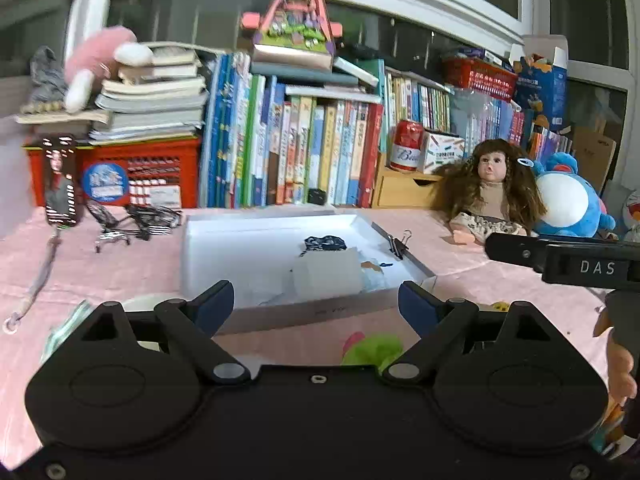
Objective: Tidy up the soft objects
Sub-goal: 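Move the right tool to the purple plush ball while the left tool approaches the pink cloth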
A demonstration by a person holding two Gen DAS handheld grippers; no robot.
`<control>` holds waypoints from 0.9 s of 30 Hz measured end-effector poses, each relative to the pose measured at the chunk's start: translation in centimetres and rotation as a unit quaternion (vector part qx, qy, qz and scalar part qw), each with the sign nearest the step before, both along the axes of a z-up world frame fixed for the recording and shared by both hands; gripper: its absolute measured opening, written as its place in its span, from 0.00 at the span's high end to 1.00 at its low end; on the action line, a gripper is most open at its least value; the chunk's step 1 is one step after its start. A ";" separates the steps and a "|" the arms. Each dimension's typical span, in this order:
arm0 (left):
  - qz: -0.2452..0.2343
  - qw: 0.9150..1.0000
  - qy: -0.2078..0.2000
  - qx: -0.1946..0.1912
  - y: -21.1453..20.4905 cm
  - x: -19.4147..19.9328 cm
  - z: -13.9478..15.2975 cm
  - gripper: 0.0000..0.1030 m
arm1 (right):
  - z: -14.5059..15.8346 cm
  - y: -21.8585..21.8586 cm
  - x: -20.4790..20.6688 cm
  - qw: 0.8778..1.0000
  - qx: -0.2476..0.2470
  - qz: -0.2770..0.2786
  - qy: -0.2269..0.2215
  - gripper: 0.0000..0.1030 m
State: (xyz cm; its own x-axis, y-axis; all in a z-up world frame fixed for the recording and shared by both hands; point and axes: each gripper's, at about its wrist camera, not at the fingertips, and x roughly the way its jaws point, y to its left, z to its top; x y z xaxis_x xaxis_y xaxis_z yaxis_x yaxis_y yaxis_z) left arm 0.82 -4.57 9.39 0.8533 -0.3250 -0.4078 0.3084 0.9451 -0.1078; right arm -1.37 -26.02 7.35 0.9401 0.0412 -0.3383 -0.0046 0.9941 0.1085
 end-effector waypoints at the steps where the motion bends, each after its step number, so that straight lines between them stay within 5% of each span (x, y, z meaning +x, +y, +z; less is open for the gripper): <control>1: 0.005 1.000 -0.007 0.002 0.1 -0.7 -0.3 0.14 | -0.4 -0.2 -0.6 1.000 -0.001 -0.006 -0.005 0.05; 12: 0.045 0.997 -0.009 0.054 0.5 -4.0 -5.0 0.14 | -4.8 -1.6 -5.2 0.996 -0.013 -0.082 -0.043 0.00; 27: 0.081 0.995 0.042 0.040 1.0 -1.2 -9.0 0.14 | -9.6 -2.2 -6.0 0.990 -0.070 -0.122 0.014 0.00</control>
